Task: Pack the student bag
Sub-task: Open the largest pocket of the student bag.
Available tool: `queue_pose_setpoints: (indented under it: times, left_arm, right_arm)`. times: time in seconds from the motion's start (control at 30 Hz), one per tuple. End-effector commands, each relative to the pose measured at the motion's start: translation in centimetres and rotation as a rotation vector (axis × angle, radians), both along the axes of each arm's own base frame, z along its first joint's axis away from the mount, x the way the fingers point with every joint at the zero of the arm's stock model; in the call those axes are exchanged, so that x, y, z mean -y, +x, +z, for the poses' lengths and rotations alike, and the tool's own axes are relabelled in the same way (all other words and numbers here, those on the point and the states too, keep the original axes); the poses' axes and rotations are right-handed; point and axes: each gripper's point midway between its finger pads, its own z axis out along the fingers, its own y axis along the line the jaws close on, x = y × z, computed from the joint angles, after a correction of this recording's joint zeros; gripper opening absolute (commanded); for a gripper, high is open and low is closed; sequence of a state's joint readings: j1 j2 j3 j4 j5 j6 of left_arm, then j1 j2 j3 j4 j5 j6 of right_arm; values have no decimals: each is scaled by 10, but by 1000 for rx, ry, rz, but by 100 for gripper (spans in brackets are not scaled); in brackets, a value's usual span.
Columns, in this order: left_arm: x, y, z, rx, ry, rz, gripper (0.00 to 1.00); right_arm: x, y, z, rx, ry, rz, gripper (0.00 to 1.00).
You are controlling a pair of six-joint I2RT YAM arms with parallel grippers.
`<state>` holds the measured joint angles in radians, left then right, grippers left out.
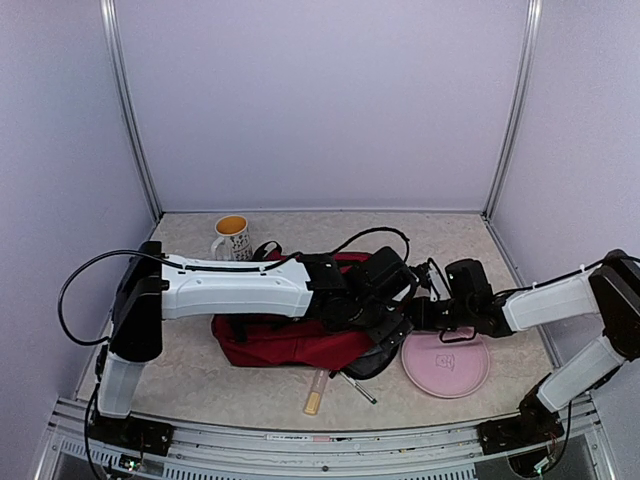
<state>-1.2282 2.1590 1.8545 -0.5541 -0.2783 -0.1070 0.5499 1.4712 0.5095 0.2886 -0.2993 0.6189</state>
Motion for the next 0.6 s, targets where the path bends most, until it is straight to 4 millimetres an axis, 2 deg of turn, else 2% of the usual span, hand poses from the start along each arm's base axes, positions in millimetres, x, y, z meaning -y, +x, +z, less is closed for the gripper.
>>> queue_pose_setpoints:
  times: [0.0, 0.07, 0.13, 0.2, 0.3, 0.4, 0.47, 0.57]
  left_arm:
    - [-15, 40, 2, 78, 82, 92, 64]
    - [-16, 48, -7, 74, 99, 97, 34]
    - [-14, 45, -9, 62, 99, 73, 2]
    - [-10, 42, 11, 69, 33, 53, 0]
    - [-17, 51, 70, 113, -124, 79, 0]
    - [-43, 67, 135, 170, -272, 141, 0]
    - [-65, 72, 164, 195, -339, 174, 0]
    - [-83, 68, 201, 221, -442, 175, 0]
  right_arm:
    - [2, 3, 19, 44, 15, 2, 37]
    - [5, 2, 20, 46, 4, -5, 37]
    - [7, 2, 21, 43, -3, -9, 38]
    - [10, 2, 25, 47, -10, -9, 38]
    - [12, 6, 37, 60, -25, -1, 38]
    - [16, 9, 49, 68, -26, 12, 41]
    - [21, 12, 56, 57, 34, 9, 43]
    - [22, 14, 62, 37, 134, 16, 48]
